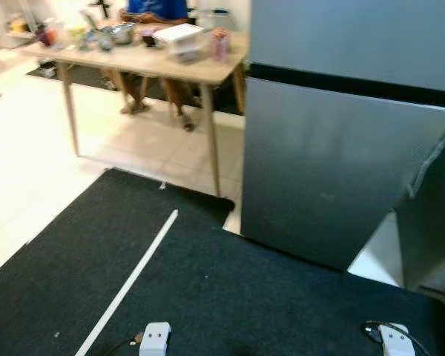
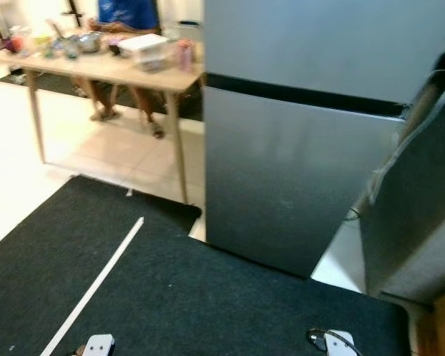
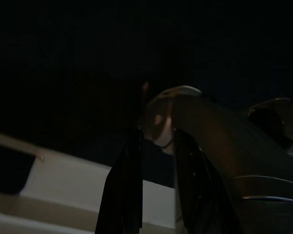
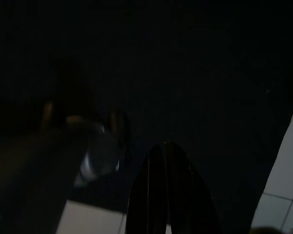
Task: Restocking fridge
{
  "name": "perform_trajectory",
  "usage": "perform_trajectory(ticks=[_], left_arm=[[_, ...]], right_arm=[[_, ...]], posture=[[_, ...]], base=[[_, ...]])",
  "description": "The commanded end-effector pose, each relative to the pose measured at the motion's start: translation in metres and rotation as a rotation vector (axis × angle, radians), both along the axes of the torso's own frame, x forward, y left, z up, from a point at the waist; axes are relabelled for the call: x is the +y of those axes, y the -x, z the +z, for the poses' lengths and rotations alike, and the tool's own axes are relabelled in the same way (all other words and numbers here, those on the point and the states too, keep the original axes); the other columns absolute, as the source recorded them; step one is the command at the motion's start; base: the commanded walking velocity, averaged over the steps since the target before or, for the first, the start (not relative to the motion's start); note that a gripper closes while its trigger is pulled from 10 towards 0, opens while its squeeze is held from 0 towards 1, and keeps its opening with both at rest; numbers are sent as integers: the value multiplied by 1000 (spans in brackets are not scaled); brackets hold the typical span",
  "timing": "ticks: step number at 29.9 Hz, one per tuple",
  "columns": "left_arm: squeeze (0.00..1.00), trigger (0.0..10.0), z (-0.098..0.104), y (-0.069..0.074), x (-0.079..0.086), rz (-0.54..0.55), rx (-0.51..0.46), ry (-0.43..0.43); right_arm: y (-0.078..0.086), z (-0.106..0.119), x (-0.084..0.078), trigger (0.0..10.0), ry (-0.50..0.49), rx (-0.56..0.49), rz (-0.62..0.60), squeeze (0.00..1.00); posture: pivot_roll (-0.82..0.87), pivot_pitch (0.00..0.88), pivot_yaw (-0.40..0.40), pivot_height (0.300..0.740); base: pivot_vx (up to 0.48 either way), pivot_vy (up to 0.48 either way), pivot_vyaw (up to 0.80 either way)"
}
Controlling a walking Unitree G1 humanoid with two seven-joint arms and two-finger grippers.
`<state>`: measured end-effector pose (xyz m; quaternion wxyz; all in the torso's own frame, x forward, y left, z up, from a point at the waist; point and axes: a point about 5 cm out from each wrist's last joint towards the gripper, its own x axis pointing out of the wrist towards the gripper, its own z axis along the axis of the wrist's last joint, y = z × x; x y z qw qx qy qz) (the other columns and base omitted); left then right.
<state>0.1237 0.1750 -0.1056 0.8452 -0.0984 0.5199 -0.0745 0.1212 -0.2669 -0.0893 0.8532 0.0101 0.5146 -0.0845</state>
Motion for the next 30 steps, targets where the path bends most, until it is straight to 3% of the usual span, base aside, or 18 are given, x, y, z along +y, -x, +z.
perform_trajectory(ticks=[1,17,23,30], left_arm=[[0,10000,-2,5,-1,6,19,3],[0,10000,-2,7,5,11,24,-9],[0,10000,-2,7,4,-2,23,7],[0,10000,-1,7,3,-10,22,13]], right_arm=[[3,-2,2,10000,-1,13,4,0],[5,-3,6,10000,6,25,41,0],[6,-5,11,10000,-1,35,64,0],[5,-6,14,10000,-3,41,74,0]], posture=[[-60,29,-15,740],[-60,35,-7,740],[-57,32,-7,740],[-57,31,-4,740]], base=[[0,0,750],[0,0,742],[0,0,0],[283,0,0]])
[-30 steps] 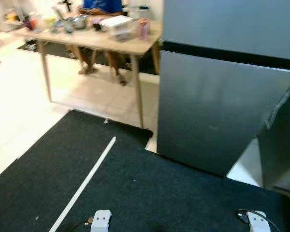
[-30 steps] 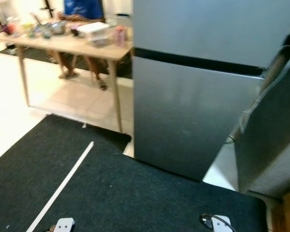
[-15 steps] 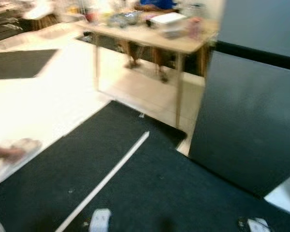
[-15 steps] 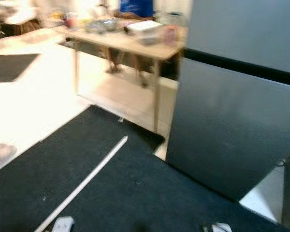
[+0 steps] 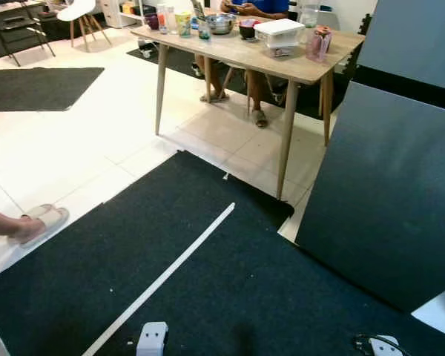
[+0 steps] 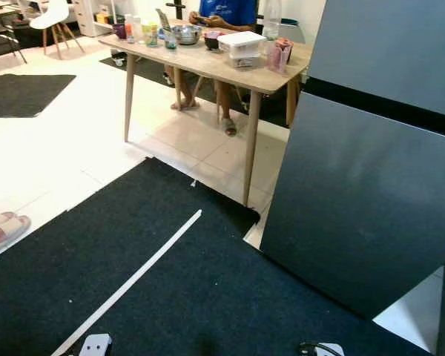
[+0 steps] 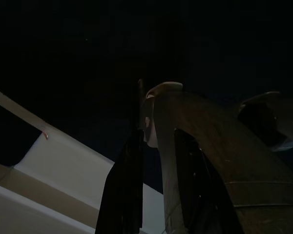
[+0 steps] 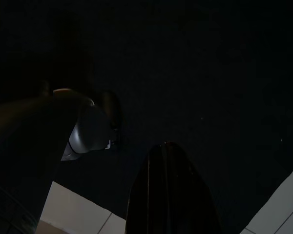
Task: Restocking fridge
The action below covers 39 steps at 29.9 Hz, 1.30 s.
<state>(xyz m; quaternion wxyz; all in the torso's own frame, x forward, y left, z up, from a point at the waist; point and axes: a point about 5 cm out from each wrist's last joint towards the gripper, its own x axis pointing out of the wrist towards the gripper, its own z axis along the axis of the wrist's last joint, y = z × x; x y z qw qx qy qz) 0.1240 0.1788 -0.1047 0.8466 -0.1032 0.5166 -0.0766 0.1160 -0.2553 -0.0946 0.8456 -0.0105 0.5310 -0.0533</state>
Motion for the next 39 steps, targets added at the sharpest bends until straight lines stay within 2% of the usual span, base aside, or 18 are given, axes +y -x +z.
perform_trajectory(ticks=[1,39], left_arm=[[0,10000,-2,7,-1,-13,29,3],[0,10000,-3,8,-4,-24,31,10]], right_arm=[[-1,-1,2,10000,-4,4,2,0],[8,-4,5,10000,15,49,5,0]], posture=[[-57,33,-4,740],[-55,36,-8,740]], base=[[292,0,0],[292,0,0]])
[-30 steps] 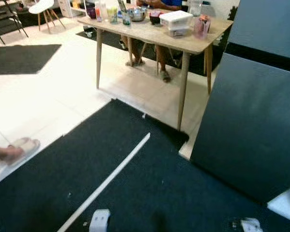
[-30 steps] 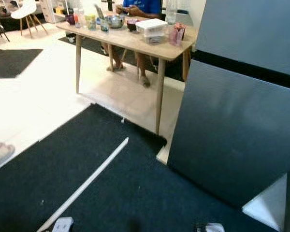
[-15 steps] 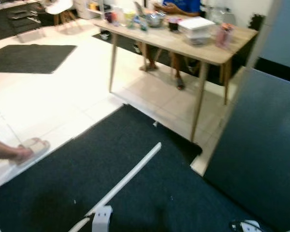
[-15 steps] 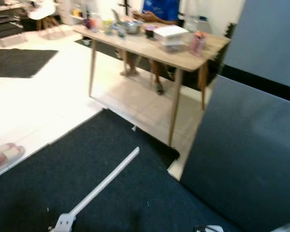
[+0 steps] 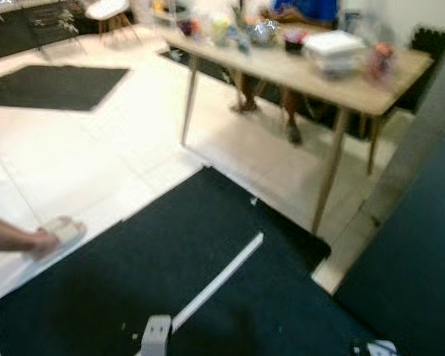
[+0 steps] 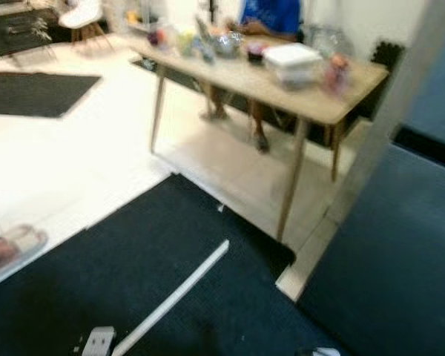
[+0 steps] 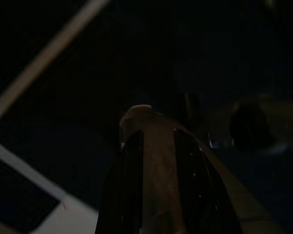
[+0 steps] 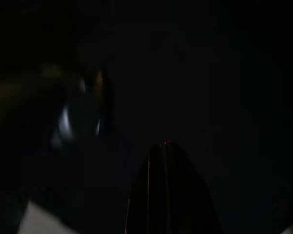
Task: Restocking fridge
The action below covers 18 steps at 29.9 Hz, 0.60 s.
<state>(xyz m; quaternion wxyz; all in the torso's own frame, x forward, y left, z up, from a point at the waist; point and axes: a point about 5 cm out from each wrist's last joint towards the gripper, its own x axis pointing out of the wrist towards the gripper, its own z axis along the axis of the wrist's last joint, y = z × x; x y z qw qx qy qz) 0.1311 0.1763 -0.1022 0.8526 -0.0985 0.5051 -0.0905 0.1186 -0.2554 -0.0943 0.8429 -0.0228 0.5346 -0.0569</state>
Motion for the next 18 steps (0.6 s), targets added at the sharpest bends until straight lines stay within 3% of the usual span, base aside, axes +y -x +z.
perform_trajectory(ticks=[1,10,18], left_arm=[[0,10000,-5,15,-1,0,61,3],[0,10000,-5,14,0,-6,59,-6],[0,10000,-5,16,8,-6,63,-22]], right_arm=[[11,-5,5,10000,-9,38,-2,0],[11,-1,-9,10000,59,40,-32,0],[10,0,-11,10000,70,31,-57,0]], posture=[[-55,36,-8,740],[-42,34,-11,740],[-21,49,17,740]], base=[[292,0,0],[287,0,0],[287,0,0]])
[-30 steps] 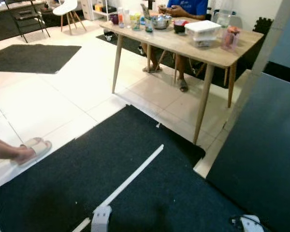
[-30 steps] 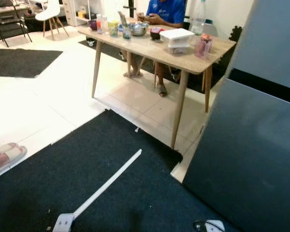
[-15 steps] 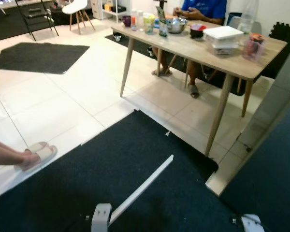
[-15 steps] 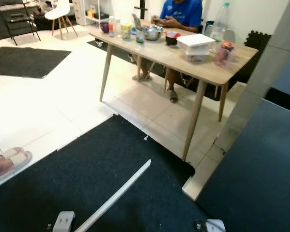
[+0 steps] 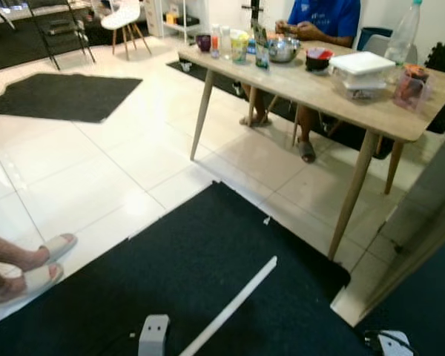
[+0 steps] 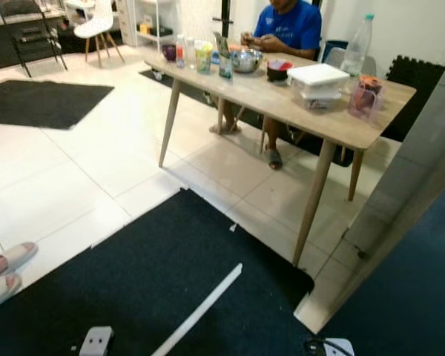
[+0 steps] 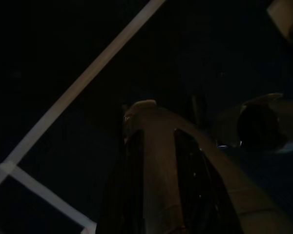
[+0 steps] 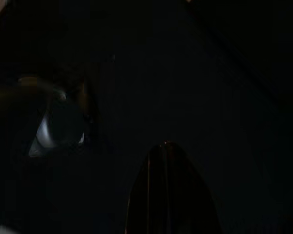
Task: Restocking fridge
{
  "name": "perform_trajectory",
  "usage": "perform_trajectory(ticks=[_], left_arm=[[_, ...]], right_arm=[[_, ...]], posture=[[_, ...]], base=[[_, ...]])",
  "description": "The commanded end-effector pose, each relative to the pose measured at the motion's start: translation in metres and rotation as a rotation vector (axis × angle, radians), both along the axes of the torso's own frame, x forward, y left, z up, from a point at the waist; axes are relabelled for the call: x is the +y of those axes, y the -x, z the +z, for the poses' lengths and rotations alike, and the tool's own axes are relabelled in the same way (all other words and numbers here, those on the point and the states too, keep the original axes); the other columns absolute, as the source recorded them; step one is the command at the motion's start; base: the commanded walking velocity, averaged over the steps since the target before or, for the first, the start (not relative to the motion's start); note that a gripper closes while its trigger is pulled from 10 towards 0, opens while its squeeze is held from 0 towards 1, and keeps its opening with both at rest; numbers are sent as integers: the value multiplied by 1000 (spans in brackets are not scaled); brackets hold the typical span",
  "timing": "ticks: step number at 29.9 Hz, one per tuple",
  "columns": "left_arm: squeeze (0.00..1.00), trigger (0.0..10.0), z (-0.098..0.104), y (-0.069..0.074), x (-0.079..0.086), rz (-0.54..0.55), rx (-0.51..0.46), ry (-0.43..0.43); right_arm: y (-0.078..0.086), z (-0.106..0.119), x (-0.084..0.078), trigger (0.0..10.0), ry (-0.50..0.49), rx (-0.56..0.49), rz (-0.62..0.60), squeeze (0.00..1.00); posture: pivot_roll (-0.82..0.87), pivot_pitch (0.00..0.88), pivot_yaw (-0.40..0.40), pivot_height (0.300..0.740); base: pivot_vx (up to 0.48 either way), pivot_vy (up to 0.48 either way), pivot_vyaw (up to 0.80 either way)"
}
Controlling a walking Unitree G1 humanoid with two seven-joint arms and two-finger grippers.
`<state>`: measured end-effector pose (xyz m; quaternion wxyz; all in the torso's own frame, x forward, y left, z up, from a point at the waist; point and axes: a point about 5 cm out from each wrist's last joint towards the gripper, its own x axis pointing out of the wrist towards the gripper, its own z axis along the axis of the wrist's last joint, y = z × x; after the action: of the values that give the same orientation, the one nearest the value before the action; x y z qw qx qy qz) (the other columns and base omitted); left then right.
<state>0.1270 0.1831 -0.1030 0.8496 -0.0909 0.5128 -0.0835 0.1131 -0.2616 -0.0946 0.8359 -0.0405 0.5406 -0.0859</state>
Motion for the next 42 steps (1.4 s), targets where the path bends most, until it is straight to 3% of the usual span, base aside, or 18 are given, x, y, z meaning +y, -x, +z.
perform_trajectory(ticks=[1,5,15,22,42], left_arm=[[0,10000,-3,11,6,13,42,-6],[0,10000,-1,5,11,15,26,-17],[0,10000,1,-1,12,29,15,-18],[0,10000,4,-7,14,22,-1,-25],[0,10000,3,-5,17,14,11,-34]], right_arm=[[8,-2,-2,10000,17,31,-22,0],[3,-2,4,10000,1,17,-5,0],[2,-1,-1,10000,20,25,-11,0],[-12,4,-3,10000,40,-3,28,0],[-6,1,0,10000,31,13,13,0]], posture=[[-22,32,15,740],[-26,19,15,740],[-16,0,5,740],[-26,0,12,740],[-28,0,23,740]], base=[[285,0,0],[283,0,0],[285,0,0],[284,0,0],[282,0,0]])
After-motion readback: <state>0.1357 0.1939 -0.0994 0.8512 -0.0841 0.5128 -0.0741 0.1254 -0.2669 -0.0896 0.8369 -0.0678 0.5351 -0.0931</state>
